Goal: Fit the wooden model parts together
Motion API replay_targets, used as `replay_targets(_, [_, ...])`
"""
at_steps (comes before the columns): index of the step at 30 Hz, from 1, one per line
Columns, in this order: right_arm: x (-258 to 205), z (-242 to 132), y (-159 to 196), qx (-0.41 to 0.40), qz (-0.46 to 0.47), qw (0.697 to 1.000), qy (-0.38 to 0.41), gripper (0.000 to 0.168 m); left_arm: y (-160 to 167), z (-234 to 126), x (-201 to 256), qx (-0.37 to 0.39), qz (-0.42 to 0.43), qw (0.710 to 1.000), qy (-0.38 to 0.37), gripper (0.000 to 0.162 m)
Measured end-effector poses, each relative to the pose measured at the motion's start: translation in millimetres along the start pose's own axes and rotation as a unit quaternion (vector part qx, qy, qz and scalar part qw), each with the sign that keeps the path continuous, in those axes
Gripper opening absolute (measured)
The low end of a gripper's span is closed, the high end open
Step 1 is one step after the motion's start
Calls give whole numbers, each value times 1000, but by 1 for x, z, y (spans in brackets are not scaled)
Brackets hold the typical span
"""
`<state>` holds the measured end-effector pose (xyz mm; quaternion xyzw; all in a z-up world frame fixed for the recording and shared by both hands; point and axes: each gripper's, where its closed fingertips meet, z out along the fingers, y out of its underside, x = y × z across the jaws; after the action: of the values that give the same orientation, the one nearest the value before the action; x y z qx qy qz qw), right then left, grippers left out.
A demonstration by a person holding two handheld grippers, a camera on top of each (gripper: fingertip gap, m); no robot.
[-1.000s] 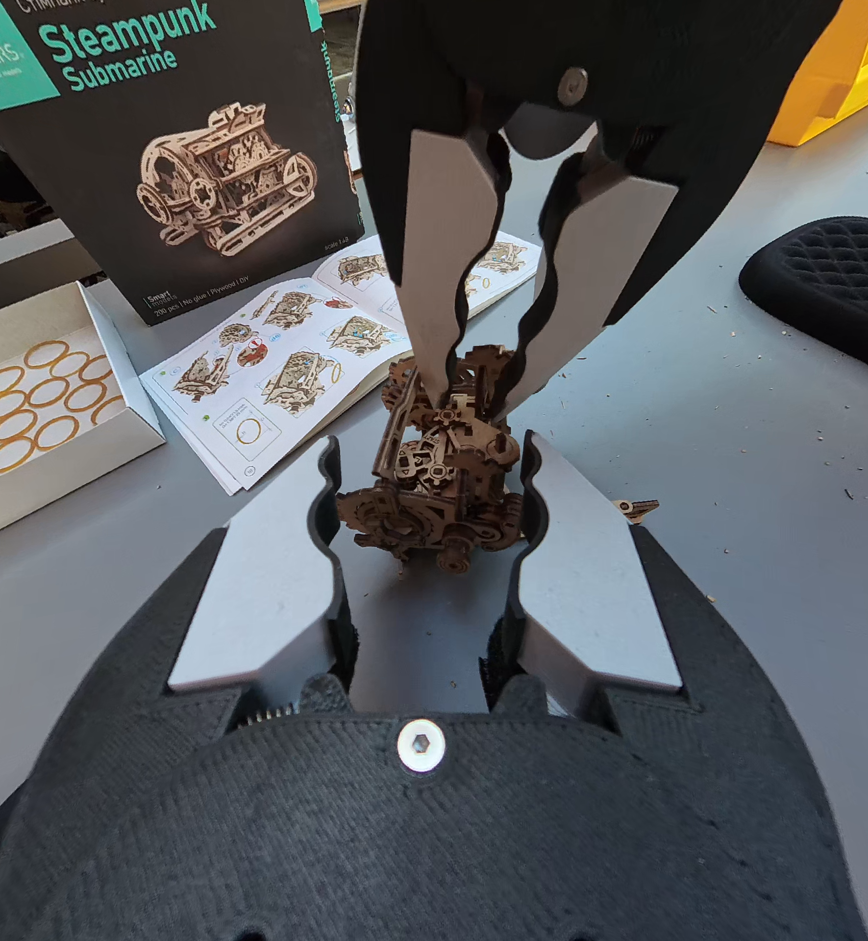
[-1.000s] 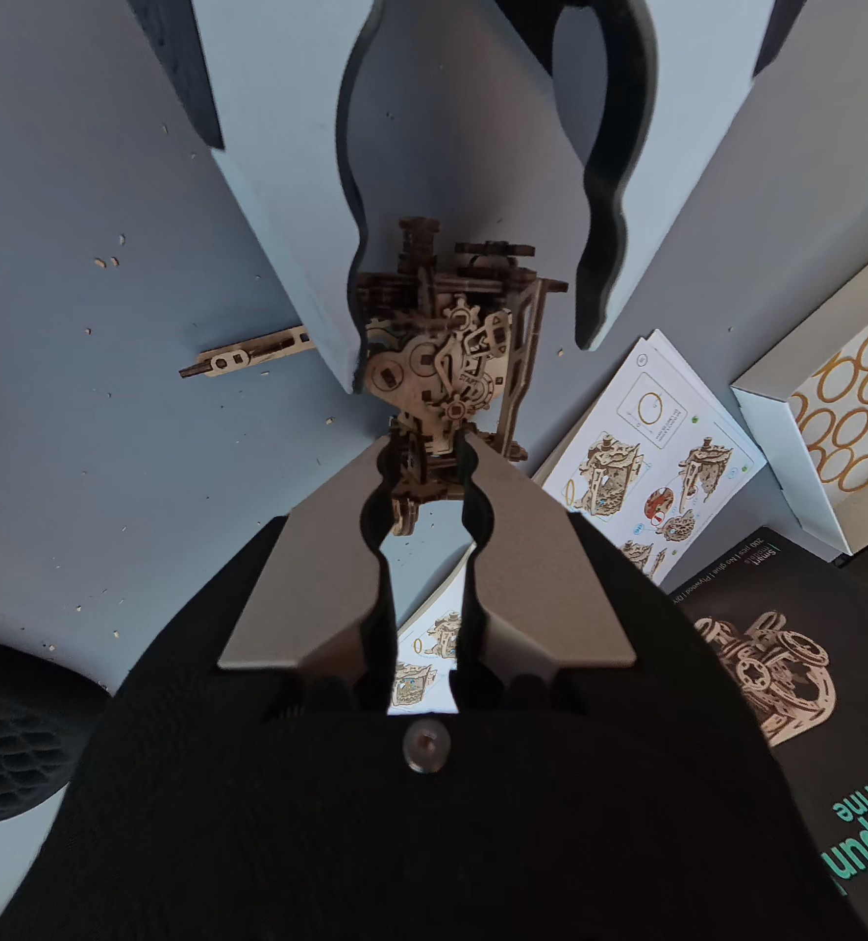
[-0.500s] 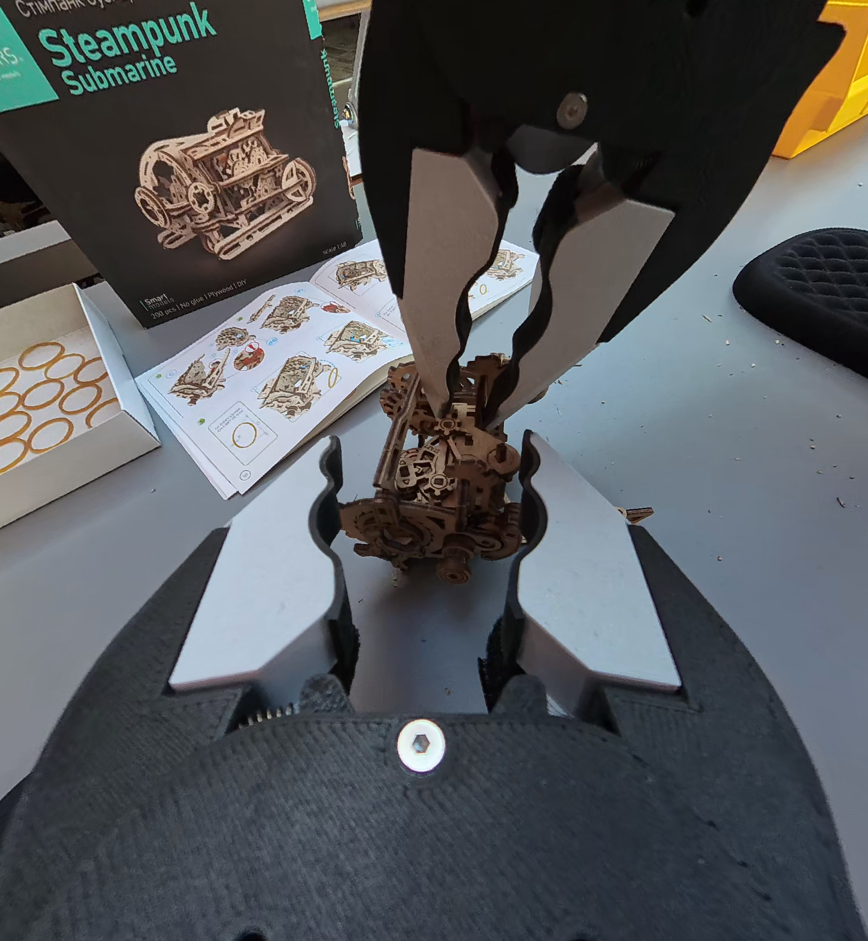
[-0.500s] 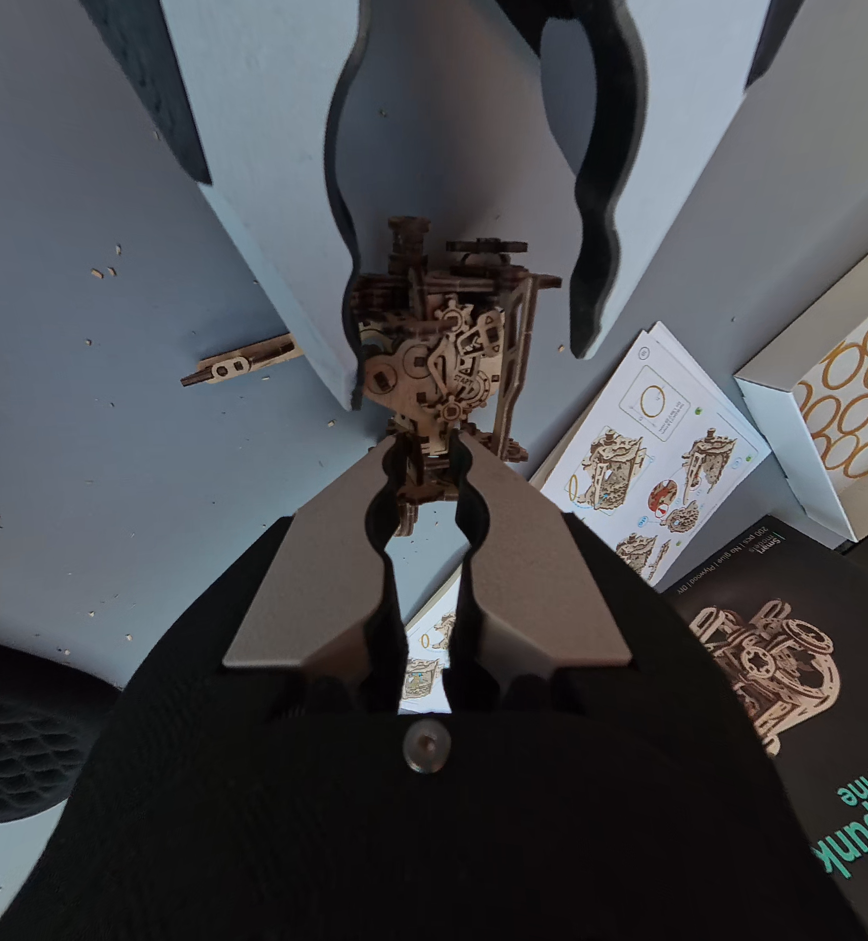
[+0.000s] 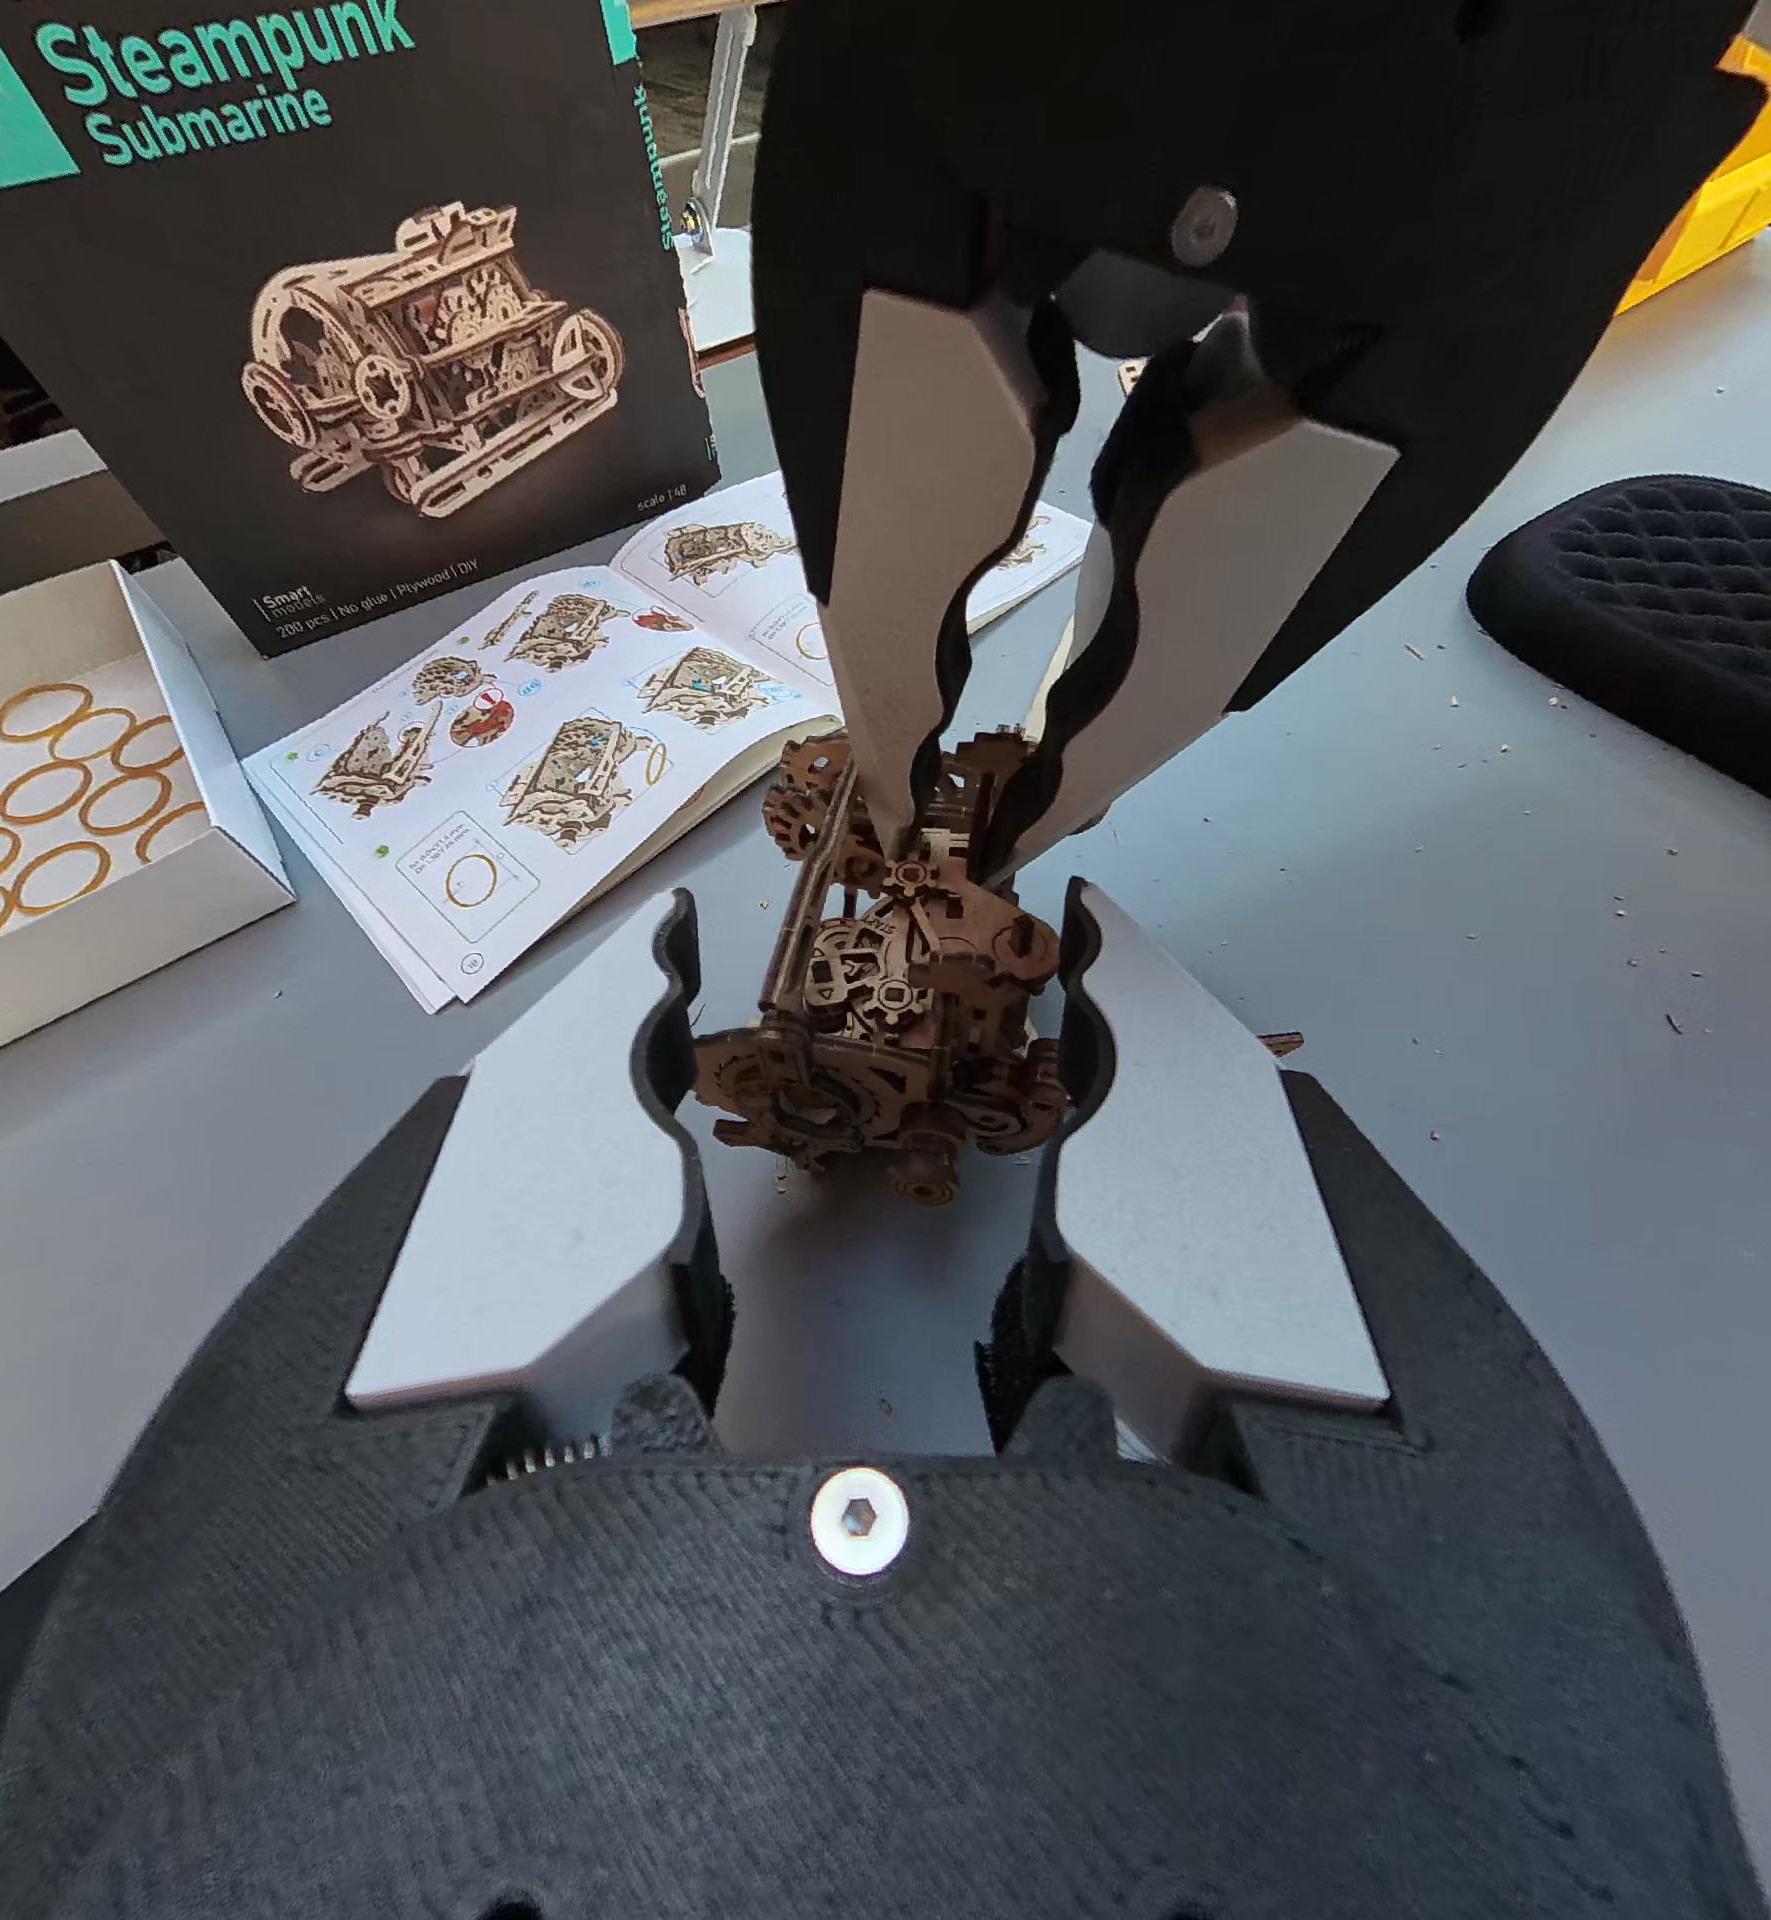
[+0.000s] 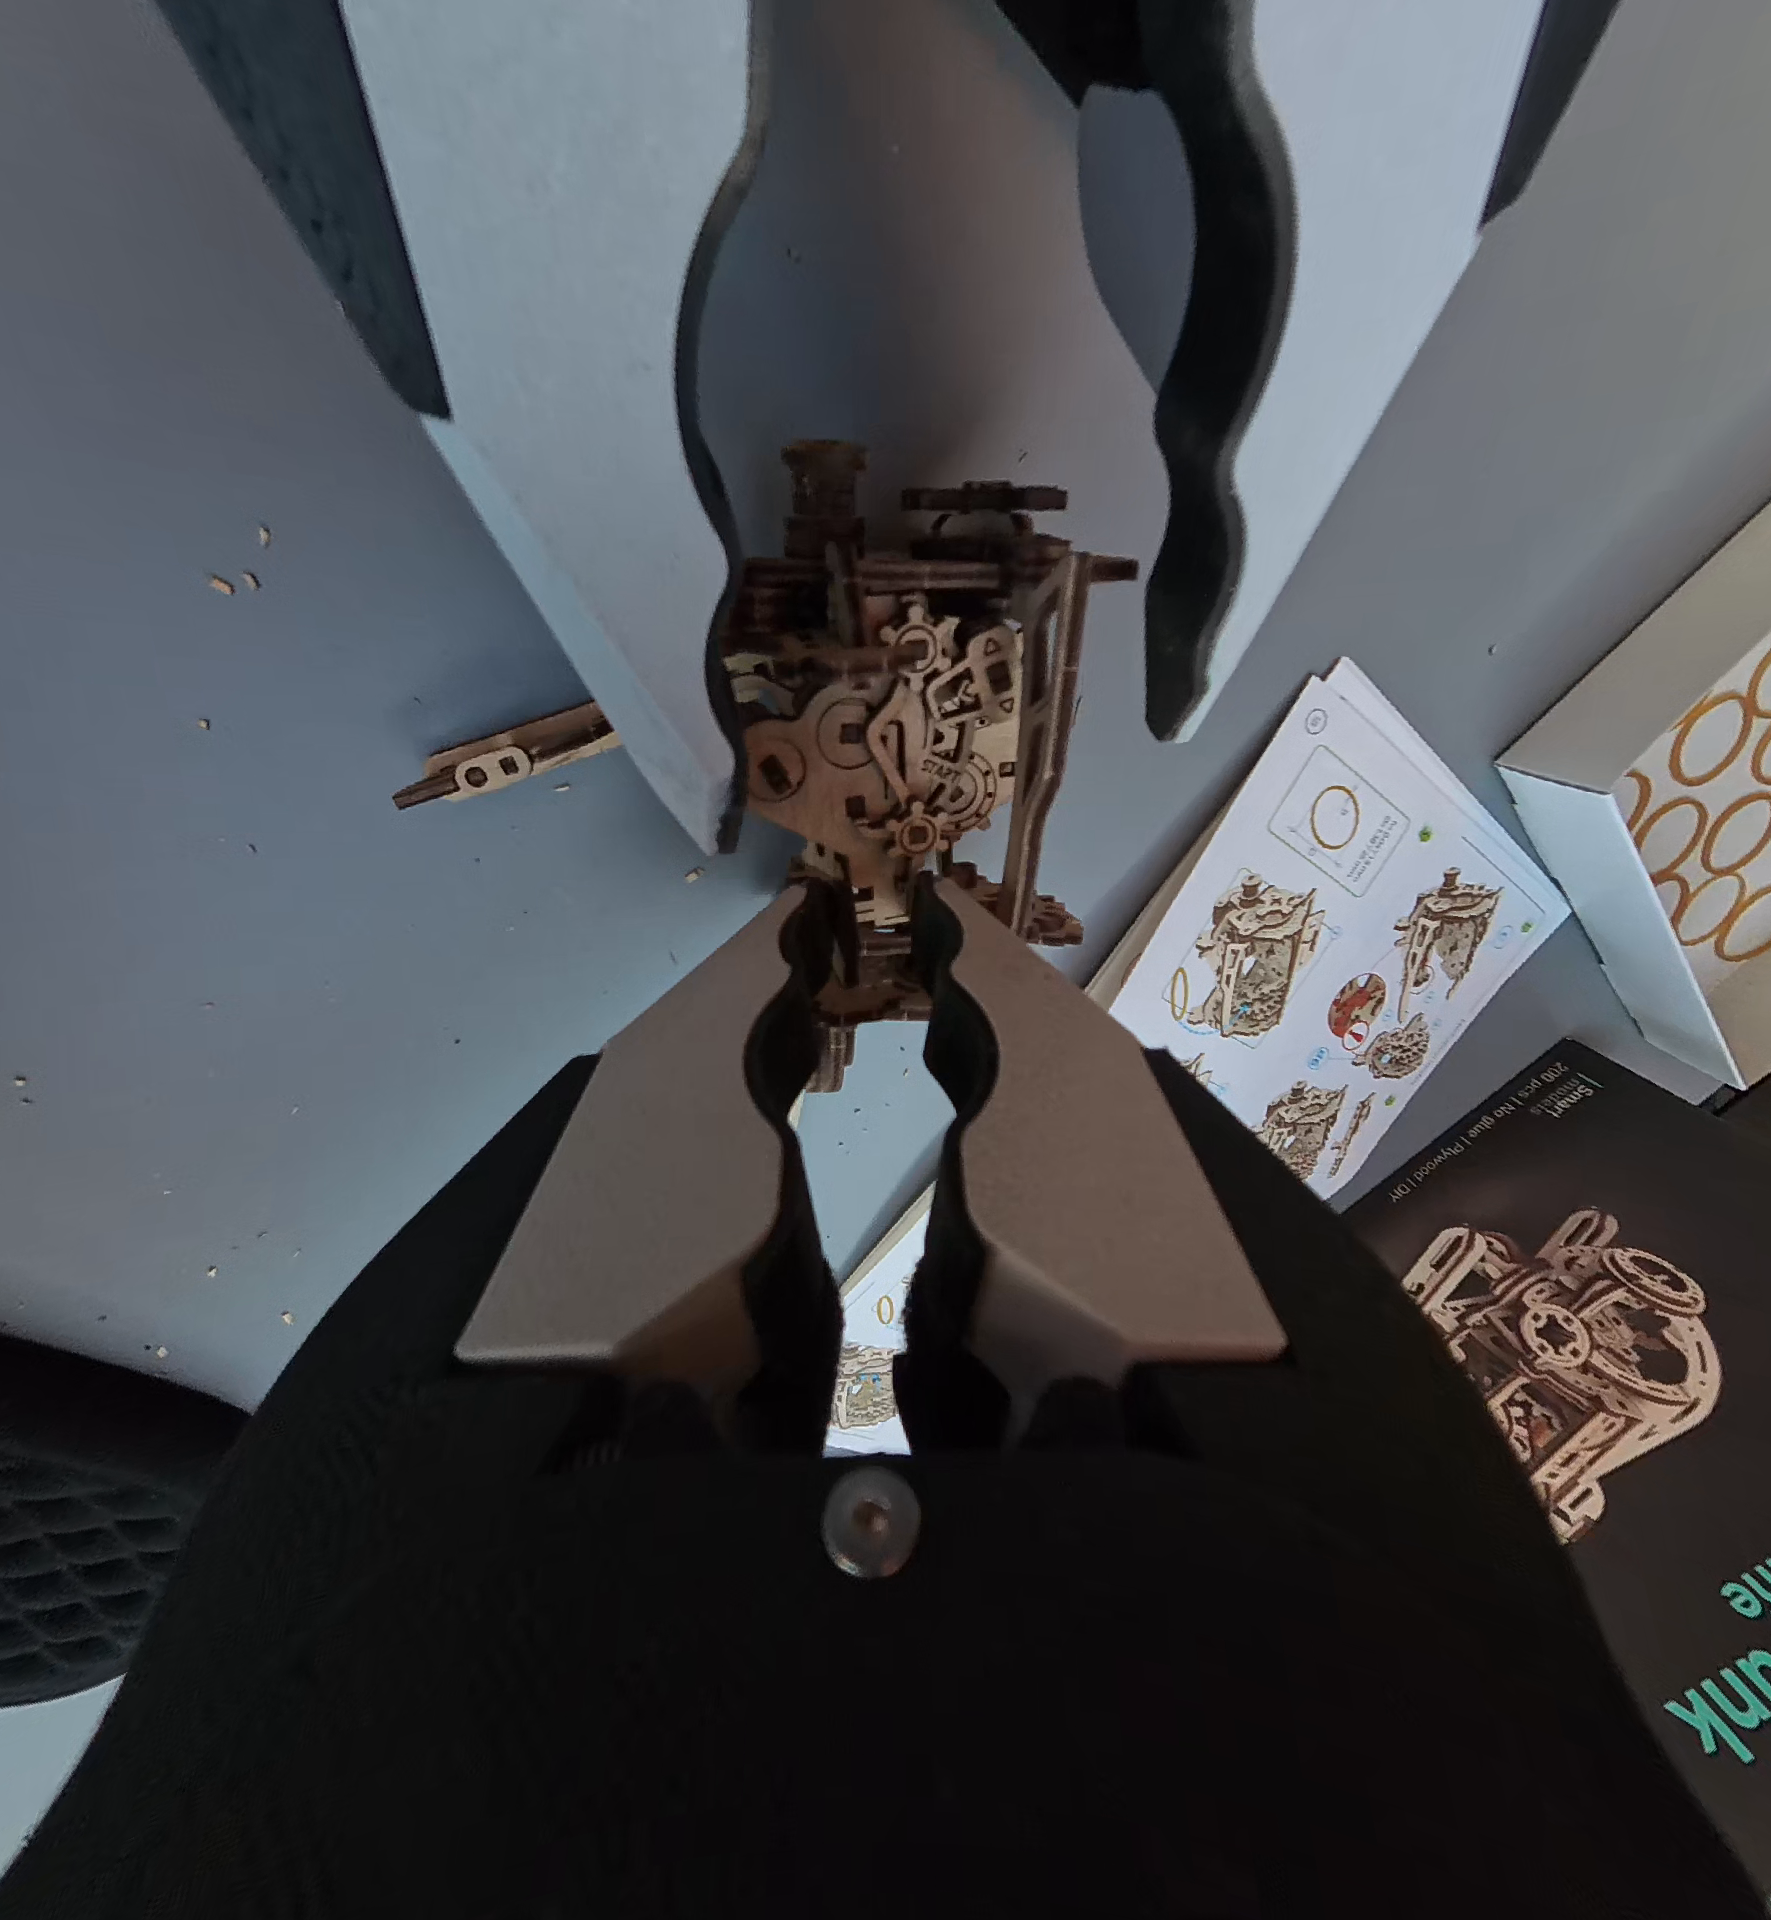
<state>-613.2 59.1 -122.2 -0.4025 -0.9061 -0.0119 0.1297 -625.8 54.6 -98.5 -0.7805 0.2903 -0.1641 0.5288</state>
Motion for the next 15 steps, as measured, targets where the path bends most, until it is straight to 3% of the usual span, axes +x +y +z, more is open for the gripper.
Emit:
replay_targets(6, [-8,-1,-1,2,20,999,-30,16,4,0,1,-10,0,1000,3,70])
replay_targets(10, [-2,-5,-2,11,0,1000,8,15,0,-5,3,1,-6,1000,9,71])
replay_targets(15, [-1,-15,-5,70,-44,990,112,15,-16,-25,3,44,-37,998,26,74])
